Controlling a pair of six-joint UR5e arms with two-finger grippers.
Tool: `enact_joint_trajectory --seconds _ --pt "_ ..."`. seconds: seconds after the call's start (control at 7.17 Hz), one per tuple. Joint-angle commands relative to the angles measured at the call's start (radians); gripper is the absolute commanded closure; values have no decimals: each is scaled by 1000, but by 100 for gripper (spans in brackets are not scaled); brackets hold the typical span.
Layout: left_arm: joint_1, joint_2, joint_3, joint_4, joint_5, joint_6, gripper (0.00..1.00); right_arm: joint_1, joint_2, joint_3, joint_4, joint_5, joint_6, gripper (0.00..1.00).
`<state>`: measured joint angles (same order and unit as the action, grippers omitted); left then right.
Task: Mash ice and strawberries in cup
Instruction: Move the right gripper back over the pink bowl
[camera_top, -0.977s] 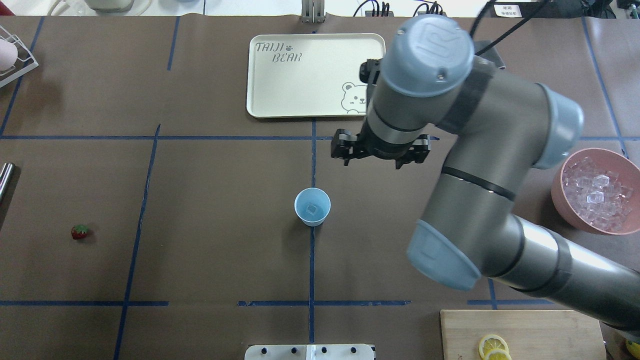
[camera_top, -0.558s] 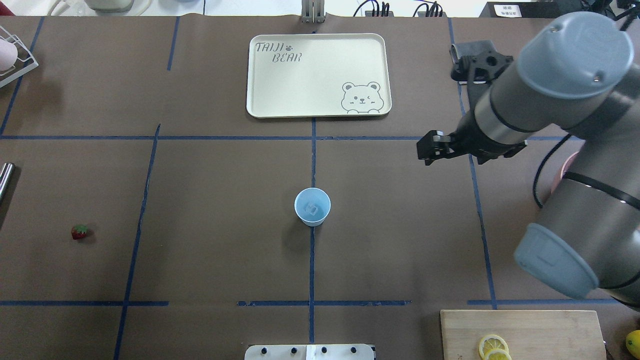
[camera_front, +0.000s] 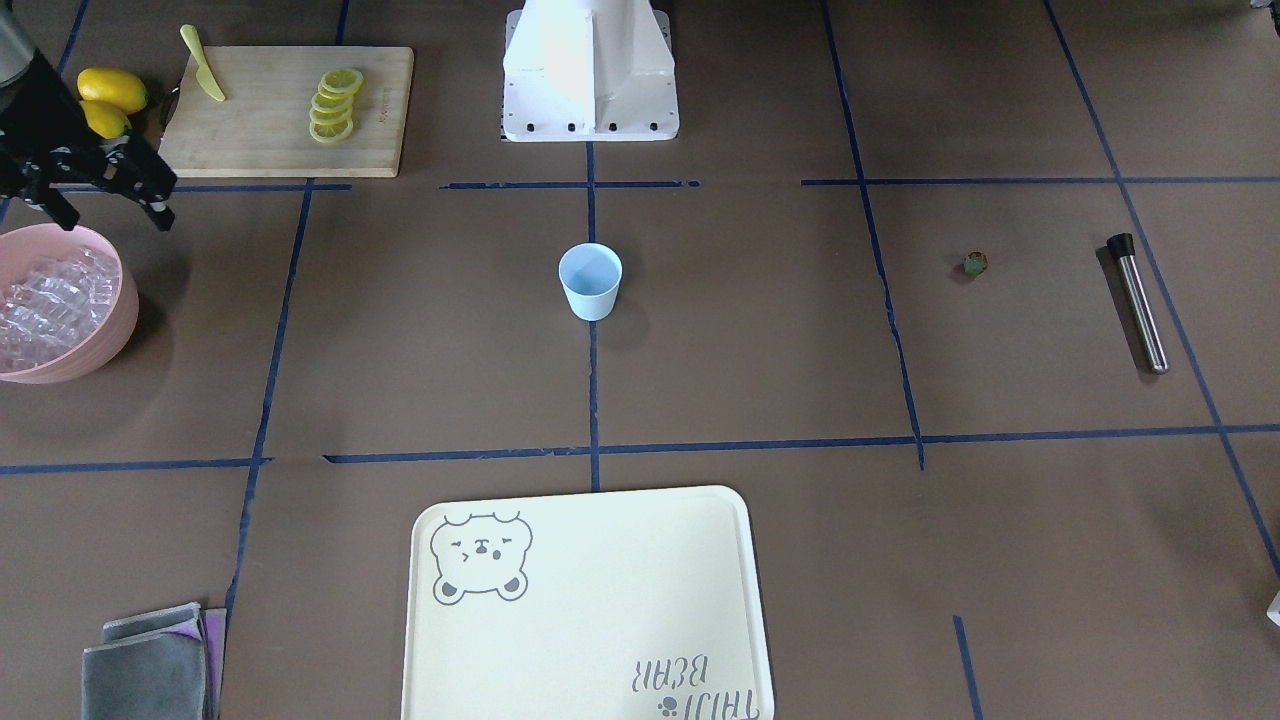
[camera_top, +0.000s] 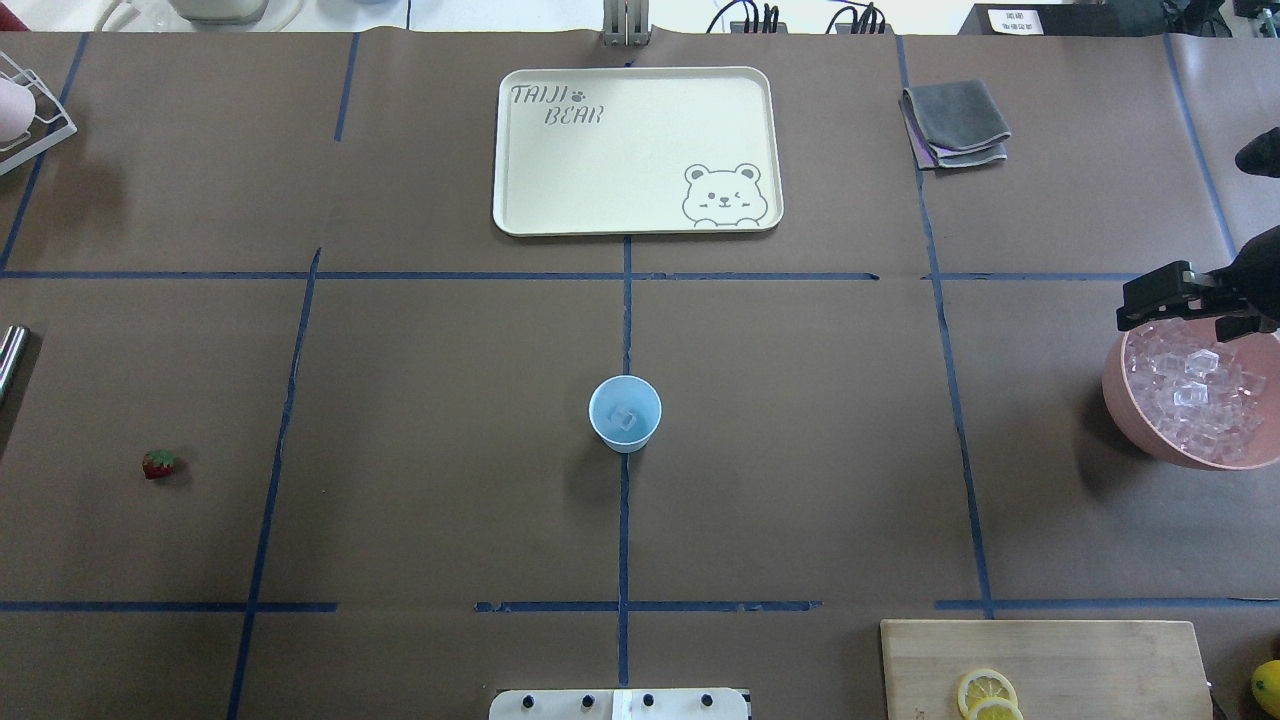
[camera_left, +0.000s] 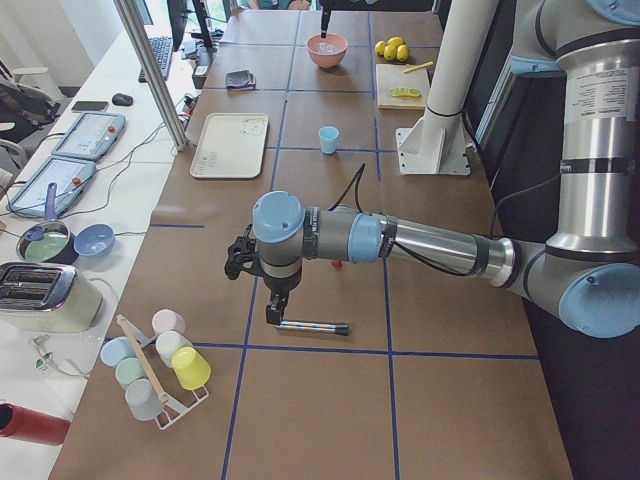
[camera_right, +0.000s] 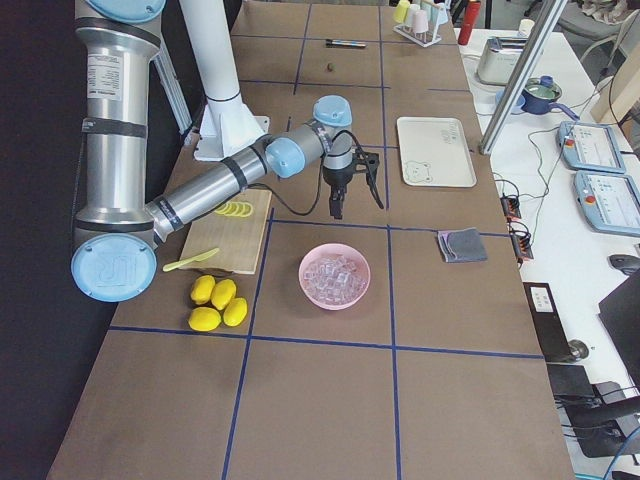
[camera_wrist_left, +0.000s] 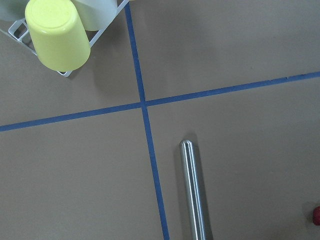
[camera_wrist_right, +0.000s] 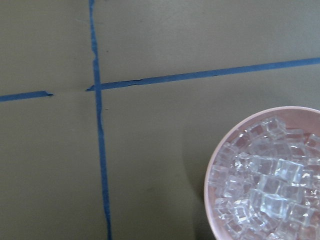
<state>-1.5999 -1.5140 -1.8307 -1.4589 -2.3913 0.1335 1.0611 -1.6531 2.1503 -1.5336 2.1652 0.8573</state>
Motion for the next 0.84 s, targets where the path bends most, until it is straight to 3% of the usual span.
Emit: enact_joint_trajectory --seconds 0.0,0.7 --pt "0 0 -7 -6 0 -30 0 22 -28 -90 12 18 -59 2" --pt "0 0 -21 -9 0 -46 0 20 -33 -211 12 22 -84 4"
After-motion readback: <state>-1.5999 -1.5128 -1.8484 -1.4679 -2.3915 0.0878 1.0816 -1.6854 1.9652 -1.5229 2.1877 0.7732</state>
